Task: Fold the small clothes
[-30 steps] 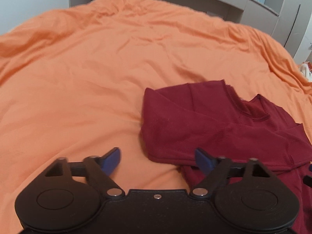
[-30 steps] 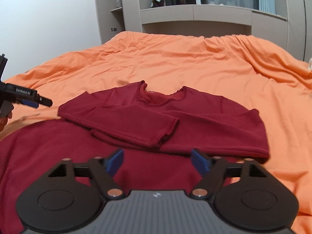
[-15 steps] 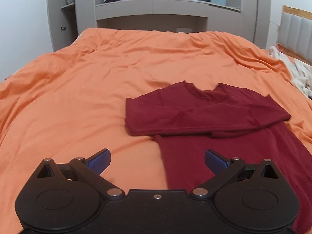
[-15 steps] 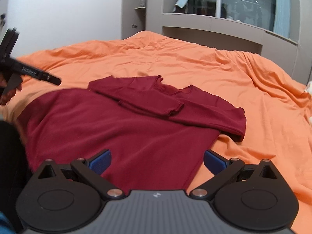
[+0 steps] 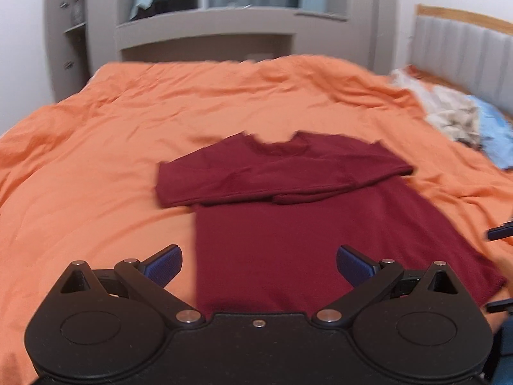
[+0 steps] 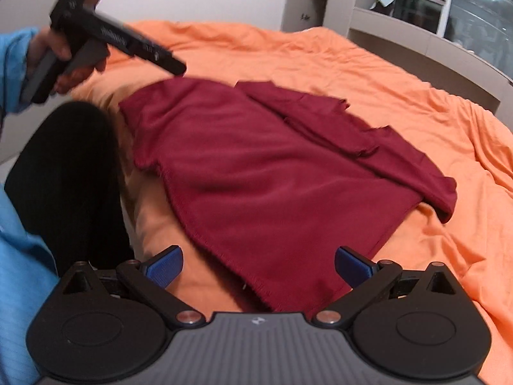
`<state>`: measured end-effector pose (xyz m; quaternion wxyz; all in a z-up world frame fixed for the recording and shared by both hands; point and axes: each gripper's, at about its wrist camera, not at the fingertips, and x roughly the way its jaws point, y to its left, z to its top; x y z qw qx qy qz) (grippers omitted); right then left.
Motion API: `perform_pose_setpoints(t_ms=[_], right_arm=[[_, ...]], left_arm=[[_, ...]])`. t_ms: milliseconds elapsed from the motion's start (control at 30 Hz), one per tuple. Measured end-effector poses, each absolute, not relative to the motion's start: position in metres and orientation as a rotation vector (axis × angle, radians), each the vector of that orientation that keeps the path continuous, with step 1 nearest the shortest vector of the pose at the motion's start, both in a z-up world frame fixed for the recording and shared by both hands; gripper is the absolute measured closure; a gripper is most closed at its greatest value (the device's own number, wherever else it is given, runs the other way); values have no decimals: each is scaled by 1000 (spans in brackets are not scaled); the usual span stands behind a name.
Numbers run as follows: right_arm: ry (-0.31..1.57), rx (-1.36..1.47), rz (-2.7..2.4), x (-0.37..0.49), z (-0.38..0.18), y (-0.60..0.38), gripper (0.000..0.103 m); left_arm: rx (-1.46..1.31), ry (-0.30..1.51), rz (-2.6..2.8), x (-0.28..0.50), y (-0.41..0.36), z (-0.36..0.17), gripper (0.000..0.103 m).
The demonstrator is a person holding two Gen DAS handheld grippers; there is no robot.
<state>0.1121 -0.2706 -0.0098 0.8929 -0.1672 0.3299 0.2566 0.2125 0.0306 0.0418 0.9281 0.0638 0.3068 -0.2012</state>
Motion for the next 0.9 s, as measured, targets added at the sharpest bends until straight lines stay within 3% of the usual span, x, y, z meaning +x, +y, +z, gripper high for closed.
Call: perform_pose_setpoints(t_ms=[167,367,467,500,533,633,900], right_arm=[[673,-392,506,106,-17,-268,3],[636,-372,464,96,-18,-284,24],[604,-339,446,93,-16,-290,46],[592,-337,447,92,-16,-290,64],[584,-334,448,91,-15,-290,76],[543,-311,443,91,-8,-290,87],[430,-150,393,115,34,-301,95]], left_arm=[[157,608,-533,190,11,39,1],[200,614,-589,173,-10,23,1],[177,616,-623,165,-12,14,1],[169,618,-632,163,-13,11,1],[162,620,-642,160,-14,9,1],[152,625,-675,153,-17,4,1],[259,594,-679,136,-43,-7,1]])
